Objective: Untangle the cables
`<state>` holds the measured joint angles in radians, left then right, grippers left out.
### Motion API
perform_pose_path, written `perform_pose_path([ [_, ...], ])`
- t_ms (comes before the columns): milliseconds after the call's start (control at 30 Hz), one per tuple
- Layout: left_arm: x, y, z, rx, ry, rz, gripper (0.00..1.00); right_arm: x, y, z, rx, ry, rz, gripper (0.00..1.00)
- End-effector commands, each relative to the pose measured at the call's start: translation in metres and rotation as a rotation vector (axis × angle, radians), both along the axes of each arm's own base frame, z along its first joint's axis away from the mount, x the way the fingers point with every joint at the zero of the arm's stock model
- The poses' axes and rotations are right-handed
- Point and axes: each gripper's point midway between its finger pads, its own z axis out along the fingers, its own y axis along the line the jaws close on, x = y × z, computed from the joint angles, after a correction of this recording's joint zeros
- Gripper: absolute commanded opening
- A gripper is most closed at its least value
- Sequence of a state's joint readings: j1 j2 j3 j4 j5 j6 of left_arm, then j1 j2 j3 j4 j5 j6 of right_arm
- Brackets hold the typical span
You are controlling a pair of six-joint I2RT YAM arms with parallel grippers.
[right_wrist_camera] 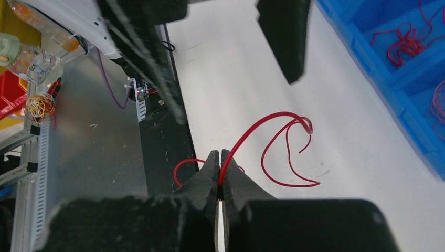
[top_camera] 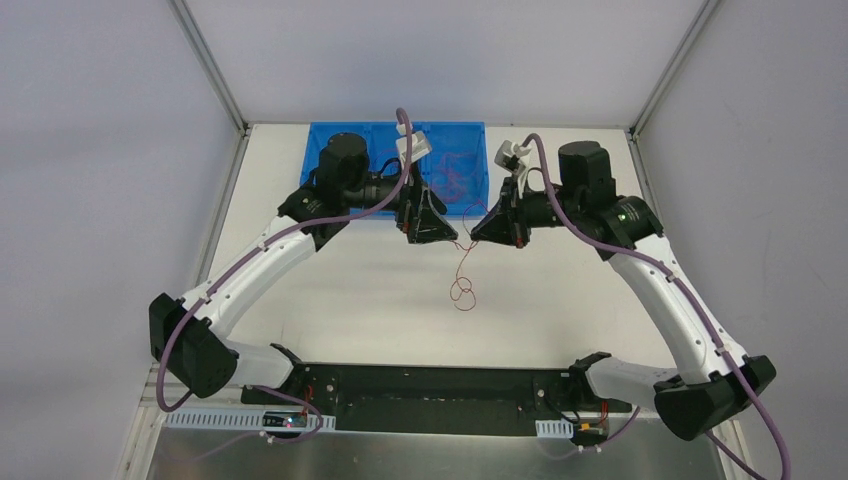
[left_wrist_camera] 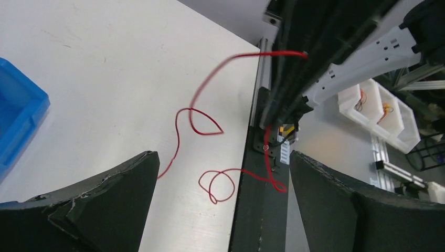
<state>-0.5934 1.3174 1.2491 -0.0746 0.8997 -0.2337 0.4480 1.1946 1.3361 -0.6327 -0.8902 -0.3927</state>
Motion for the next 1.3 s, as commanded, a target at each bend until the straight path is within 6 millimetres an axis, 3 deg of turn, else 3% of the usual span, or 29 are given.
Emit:
perform_pose_path([
  [0,0.012,-0.014,0.014,-0.108,0.087,0.024,0.99,-0.015,0.009,0.033,0.060,-0.208,0.061,0.00],
  [133,0.001,-0.022,0.016,-0.156,0.137,-0.014,0.99,-0.020,0.014,0.040,0.069,-0.250,0.080,0.00],
  [300,-0.031,-0.032,0.019,-0.192,0.120,-0.135,0.98,-0.016,0.021,0.043,0.080,-0.253,0.070,0.00],
  [500,-0.056,-0.036,0.016,-0.180,0.061,-0.222,0.74,-0.006,0.026,0.045,0.089,-0.253,0.025,0.00],
  [567,-0.059,-0.035,0.015,-0.176,0.065,-0.230,0.71,-0.002,0.025,0.045,0.086,-0.260,0.007,0.00],
  [633,-0.060,-0.031,0.009,-0.156,0.058,-0.223,0.75,0.000,0.024,0.046,0.086,-0.273,-0.002,0.00],
  [733,-0.052,-0.022,0.000,-0.112,0.018,-0.151,0.89,-0.007,0.021,0.047,0.086,-0.282,0.014,0.00],
  [833,-0.042,-0.011,-0.002,-0.093,-0.010,-0.113,0.94,-0.014,0.016,0.044,0.073,-0.288,0.026,0.00],
  [900,-0.045,-0.005,-0.008,-0.050,-0.062,-0.136,0.97,-0.018,0.014,0.041,0.063,-0.290,0.034,0.00],
  [1133,-0.059,-0.004,-0.001,-0.057,-0.095,-0.215,0.99,-0.023,0.014,0.039,0.061,-0.287,0.061,0.00],
  [1267,-0.050,-0.011,-0.003,-0.066,-0.052,-0.172,0.99,-0.020,0.018,0.044,0.086,-0.284,0.056,0.00],
])
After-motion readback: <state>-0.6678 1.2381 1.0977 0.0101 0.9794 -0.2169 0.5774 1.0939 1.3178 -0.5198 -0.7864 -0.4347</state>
